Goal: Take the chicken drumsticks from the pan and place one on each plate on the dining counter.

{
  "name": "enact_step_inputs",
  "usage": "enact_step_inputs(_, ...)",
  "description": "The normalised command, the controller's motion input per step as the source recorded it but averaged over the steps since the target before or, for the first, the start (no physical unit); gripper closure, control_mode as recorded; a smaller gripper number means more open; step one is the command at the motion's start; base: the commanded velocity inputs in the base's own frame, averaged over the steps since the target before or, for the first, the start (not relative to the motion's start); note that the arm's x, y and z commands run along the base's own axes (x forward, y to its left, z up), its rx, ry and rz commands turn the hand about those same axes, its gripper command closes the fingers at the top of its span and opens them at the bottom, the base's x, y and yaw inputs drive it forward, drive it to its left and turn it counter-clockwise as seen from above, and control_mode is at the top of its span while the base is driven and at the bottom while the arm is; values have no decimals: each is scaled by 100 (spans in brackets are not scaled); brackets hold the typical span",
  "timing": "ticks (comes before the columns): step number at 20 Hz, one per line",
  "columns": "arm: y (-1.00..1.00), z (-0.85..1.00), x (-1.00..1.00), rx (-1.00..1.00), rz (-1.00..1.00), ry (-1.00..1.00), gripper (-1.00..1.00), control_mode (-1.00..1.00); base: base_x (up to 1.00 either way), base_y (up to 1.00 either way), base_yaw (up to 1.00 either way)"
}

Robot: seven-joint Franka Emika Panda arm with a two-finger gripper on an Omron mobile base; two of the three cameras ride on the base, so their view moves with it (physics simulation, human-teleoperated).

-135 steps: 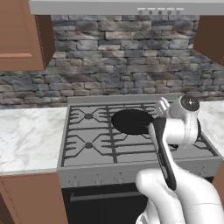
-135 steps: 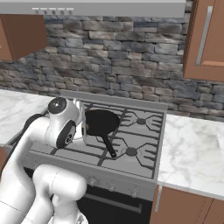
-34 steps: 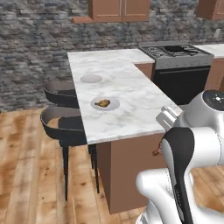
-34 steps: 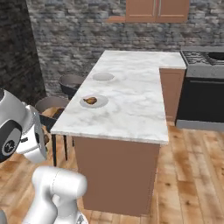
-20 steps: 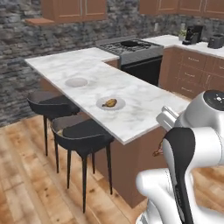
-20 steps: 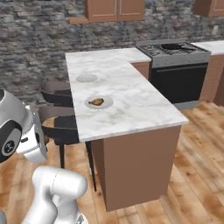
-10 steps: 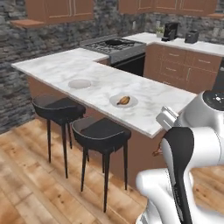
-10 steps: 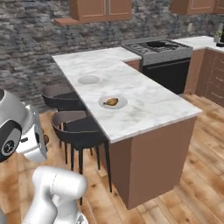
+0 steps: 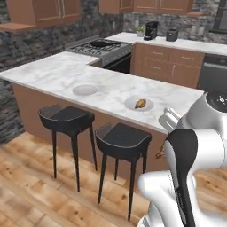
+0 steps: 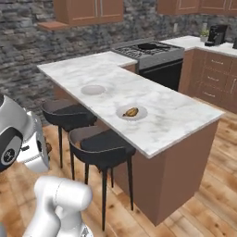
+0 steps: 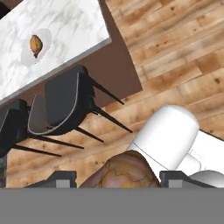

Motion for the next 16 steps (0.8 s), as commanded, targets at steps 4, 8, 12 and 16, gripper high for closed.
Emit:
enact_step_inputs(4,0,0,0,0,0,0,100,100,41,100,-39)
enact_step_inputs(8,0,0,0,0,0,0,100,100,32,100,-38)
enact_step_inputs(12,0,0,0,0,0,0,100,100,17,100,-37)
enact_step_inputs(16,0,0,0,0,0,0,100,100,17,100,-37)
